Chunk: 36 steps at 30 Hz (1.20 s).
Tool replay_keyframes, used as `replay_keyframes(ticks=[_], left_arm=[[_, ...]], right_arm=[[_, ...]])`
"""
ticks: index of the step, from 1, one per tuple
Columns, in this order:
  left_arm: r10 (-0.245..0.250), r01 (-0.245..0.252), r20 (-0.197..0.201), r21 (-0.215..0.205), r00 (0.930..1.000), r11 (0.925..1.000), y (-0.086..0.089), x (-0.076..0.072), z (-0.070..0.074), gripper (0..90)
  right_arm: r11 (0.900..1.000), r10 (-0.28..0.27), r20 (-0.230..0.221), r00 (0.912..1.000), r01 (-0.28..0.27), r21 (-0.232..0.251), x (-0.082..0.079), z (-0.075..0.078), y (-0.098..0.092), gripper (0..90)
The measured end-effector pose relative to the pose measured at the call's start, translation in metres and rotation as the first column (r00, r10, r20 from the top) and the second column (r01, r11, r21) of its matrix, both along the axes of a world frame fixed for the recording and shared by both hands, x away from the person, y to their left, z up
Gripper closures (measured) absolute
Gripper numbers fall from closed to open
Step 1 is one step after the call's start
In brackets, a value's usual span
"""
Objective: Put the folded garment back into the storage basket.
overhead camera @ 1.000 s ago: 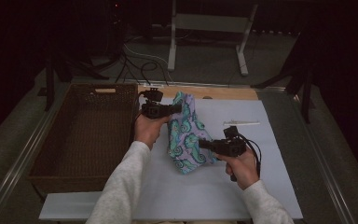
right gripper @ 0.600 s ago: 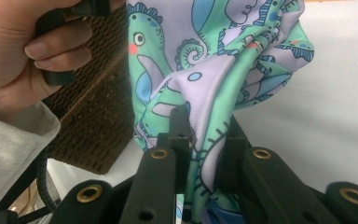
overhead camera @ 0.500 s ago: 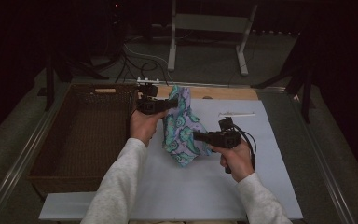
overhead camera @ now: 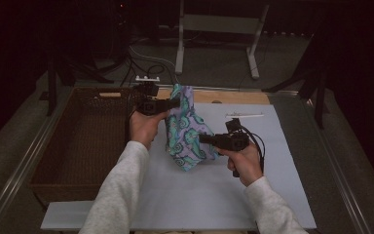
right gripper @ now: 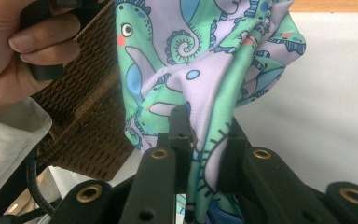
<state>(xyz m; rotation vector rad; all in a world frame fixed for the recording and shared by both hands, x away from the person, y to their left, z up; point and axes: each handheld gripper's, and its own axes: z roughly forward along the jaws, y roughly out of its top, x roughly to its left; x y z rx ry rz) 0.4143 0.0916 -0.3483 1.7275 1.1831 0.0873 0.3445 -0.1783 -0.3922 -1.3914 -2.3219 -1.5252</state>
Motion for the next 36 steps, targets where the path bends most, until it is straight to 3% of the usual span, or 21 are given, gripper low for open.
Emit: replay_keyframes(ticks=[4, 25, 36], left_arm=[[0.0, 0.0, -0.002, -0.027, 1.0, 0.9996, 0.007, 0.003, 0.001, 80.0], [-0.036, 0.035, -0.001, -0.063, 0.9994, 0.9974, 0.025, 0.013, 0.003, 79.9], [-0.04, 0.04, -0.001, -0.055, 0.9992, 0.9977, 0.033, 0.016, 0.005, 79.9]], right_arm=[[1.0, 0.004, -0.002, 1.0, -0.004, 0.001, 0.001, 0.003, 0.004, 80.1], [0.999, 0.041, 0.02, 0.999, -0.041, 0.014, -0.002, 0.013, 0.02, 80.2], [0.998, 0.061, 0.025, 0.9979, -0.061, 0.025, -0.002, 0.019, 0.03, 80.1]])
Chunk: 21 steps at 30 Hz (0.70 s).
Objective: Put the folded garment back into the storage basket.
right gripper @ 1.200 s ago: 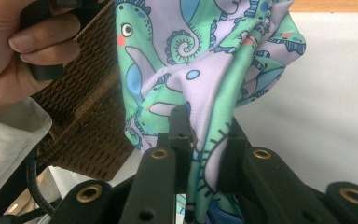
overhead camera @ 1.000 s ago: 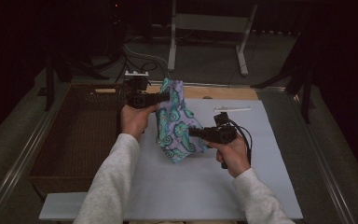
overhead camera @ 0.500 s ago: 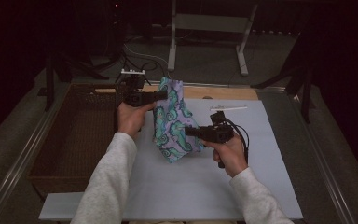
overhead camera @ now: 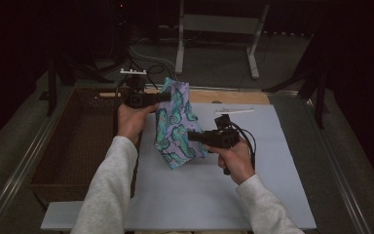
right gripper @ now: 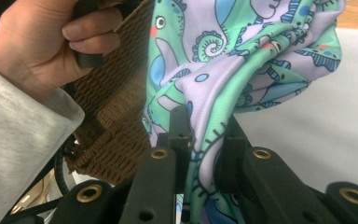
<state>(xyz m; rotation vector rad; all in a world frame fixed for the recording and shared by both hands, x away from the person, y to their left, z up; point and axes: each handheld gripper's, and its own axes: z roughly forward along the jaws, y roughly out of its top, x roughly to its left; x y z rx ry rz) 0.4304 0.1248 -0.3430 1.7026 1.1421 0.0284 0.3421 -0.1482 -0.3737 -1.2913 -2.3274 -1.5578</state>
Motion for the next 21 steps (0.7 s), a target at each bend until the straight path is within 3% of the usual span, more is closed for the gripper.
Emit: replay_keyframes(ticks=[21], left_arm=[[0.014, -0.014, 0.015, -0.022, 0.9998, 0.9997, 0.018, -0.002, 0.005, 80.0]], right_arm=[[0.999, 0.054, 0.032, 0.9981, -0.053, -0.011, 0.001, 0.019, 0.029, 80.2]])
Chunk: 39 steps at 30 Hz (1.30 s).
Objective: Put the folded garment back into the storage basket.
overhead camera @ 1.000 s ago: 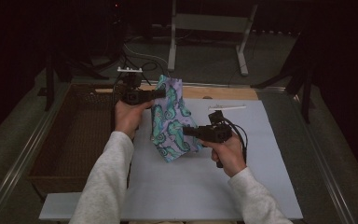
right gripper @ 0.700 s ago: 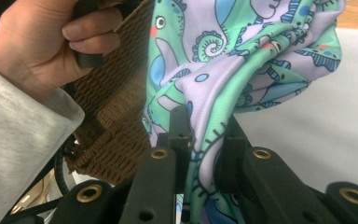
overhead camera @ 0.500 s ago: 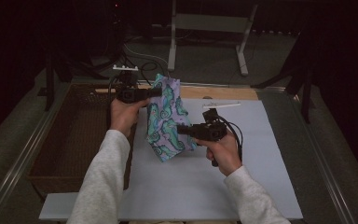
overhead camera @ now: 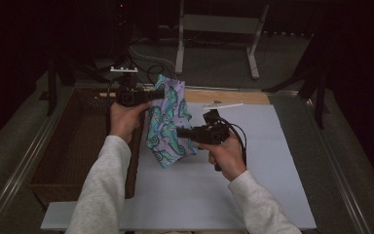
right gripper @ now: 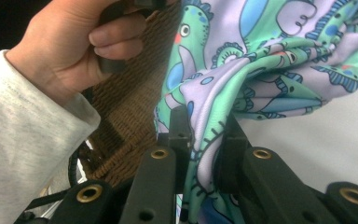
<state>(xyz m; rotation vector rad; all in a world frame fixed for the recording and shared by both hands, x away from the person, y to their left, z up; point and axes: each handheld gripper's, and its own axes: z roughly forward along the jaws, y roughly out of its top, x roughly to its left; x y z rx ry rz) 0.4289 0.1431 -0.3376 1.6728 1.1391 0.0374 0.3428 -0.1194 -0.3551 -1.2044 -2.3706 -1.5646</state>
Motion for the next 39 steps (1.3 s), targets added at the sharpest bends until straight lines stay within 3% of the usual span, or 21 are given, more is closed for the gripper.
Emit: replay_keyframes(ticks=[13, 39], left_arm=[[0.008, -0.008, 0.003, 0.001, 1.0, 1.0, 0.01, 0.0, 0.004, 80.0], [0.034, -0.034, 0.012, 0.003, 0.9993, 0.9994, 0.029, -0.001, 0.019, 80.0]], right_arm=[[1.0, 0.018, 0.011, 0.9998, -0.018, -0.009, 0.001, 0.007, 0.011, 80.2], [0.998, 0.05, 0.029, 0.9983, -0.051, 0.036, -0.002, 0.025, 0.033, 80.2]])
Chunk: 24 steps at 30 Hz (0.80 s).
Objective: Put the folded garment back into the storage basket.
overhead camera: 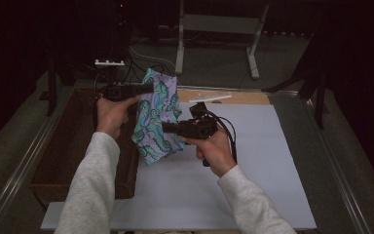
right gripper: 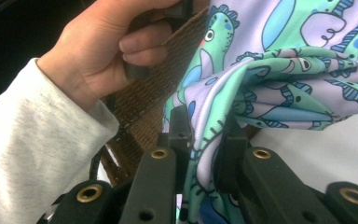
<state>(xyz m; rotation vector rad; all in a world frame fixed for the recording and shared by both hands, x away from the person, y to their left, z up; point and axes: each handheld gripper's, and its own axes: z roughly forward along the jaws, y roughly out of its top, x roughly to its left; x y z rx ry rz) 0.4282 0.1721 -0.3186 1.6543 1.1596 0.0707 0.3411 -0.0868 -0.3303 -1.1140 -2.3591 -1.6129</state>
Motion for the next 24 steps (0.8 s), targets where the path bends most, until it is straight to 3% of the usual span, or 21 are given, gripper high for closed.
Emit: replay_keyframes(ticks=[9, 24], left_arm=[[0.011, -0.011, -0.002, 0.02, 0.9999, 0.9997, 0.008, -0.003, 0.002, 79.9], [0.033, -0.033, 0.005, 0.01, 0.9994, 0.9994, 0.021, -0.006, 0.008, 80.0]], right_arm=[[1.0, 0.019, 0.006, 0.9998, -0.019, 0.015, -0.004, 0.003, 0.014, 80.2], [0.998, 0.049, 0.013, 0.9987, -0.049, 0.045, -0.005, 0.013, 0.038, 80.2]])
